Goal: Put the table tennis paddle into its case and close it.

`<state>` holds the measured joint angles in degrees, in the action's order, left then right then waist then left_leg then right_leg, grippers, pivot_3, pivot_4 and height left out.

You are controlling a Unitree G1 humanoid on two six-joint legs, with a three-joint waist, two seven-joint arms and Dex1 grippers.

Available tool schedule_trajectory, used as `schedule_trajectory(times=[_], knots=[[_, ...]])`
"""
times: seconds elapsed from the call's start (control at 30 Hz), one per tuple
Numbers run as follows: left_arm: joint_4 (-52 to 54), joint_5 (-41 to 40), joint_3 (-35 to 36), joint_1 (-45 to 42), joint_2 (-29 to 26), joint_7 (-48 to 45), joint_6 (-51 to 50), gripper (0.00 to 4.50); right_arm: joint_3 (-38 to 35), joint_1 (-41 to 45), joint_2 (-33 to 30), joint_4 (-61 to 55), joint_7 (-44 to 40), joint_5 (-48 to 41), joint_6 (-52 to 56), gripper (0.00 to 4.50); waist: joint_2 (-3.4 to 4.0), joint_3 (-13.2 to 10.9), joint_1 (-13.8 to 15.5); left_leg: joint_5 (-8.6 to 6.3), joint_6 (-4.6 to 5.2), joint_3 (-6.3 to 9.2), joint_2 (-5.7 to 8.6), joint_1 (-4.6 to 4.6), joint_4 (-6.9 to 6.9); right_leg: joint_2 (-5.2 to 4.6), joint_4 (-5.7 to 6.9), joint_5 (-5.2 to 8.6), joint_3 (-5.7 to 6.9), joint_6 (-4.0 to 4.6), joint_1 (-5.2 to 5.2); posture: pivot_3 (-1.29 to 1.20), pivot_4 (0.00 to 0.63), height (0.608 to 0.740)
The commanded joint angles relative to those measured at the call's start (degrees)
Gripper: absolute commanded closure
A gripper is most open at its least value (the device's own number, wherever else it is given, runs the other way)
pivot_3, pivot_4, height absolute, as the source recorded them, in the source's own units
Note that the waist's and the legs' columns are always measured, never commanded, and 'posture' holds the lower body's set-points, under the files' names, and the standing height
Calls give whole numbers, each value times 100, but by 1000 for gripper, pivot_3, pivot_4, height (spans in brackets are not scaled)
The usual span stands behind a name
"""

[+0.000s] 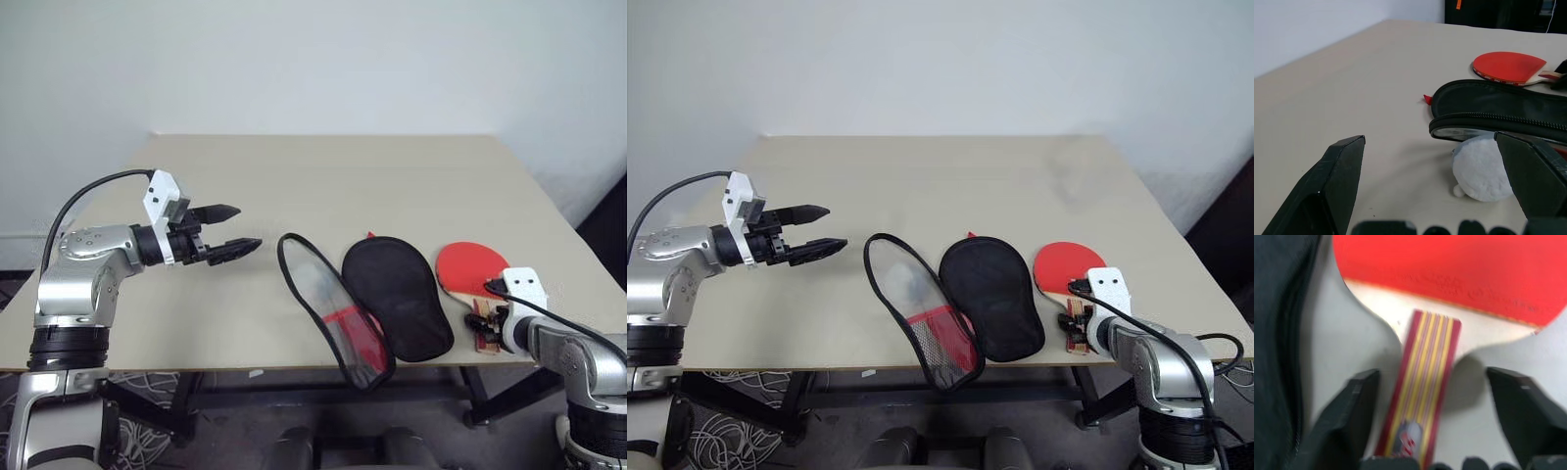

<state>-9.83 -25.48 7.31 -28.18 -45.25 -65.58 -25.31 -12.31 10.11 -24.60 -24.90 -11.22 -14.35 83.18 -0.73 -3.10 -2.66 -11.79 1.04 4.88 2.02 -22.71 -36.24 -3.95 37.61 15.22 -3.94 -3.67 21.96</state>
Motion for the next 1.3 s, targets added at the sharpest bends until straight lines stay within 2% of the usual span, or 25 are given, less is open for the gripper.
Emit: schedule_trajectory(times=[0.03,0.13,0.3,0.37,0.53,0.7,0.83,1.3], knots=[[218,-72,181,-13,-103,19,35,0,-105,72,71,170,347,302,-143,2430,-3,2,1,0,0,1,0,3,-1,1,-1,0,1,0,0,0,0,734],[244,-71,203,31,-115,37,45,0,-126,133,133,209,429,339,-188,3382,-5,2,8,1,2,4,-1,3,-4,-4,-2,1,3,-1,-1,0,0,734],[239,-92,240,74,-109,53,16,0,-604,664,350,312,747,434,-961,3389,6,-4,0,1,2,2,2,1,-4,-2,0,0,1,-1,-1,0,0,734],[235,-90,236,106,-89,60,28,0,-616,868,378,201,599,275,-1003,3389,15,-5,0,2,3,-3,6,-6,-1,-1,5,-4,-6,6,7,0,0,734],[231,-74,212,124,-59,81,40,0,-238,1099,624,-396,291,-108,-689,3389,14,-4,-5,2,2,-3,-3,-5,14,13,10,-9,-9,14,17,0,0,734],[308,-209,275,127,-38,58,-47,0,481,886,730,-1096,261,-272,311,3389,13,-4,5,2,2,0,-5,-6,12,11,11,-9,-7,15,19,0,0,734],[333,-216,254,159,-37,30,-78,0,783,755,955,-1495,217,-412,872,3389,12,-3,1,3,5,10,-4,-12,4,-5,9,-8,-3,13,22,0,0,734],[444,-279,205,192,11,89,-155,0,1302,677,1408,-685,599,-21,539,3389,10,-2,-2,3,4,5,6,-11,6,2,9,-8,-1,13,29,0,0,734]])
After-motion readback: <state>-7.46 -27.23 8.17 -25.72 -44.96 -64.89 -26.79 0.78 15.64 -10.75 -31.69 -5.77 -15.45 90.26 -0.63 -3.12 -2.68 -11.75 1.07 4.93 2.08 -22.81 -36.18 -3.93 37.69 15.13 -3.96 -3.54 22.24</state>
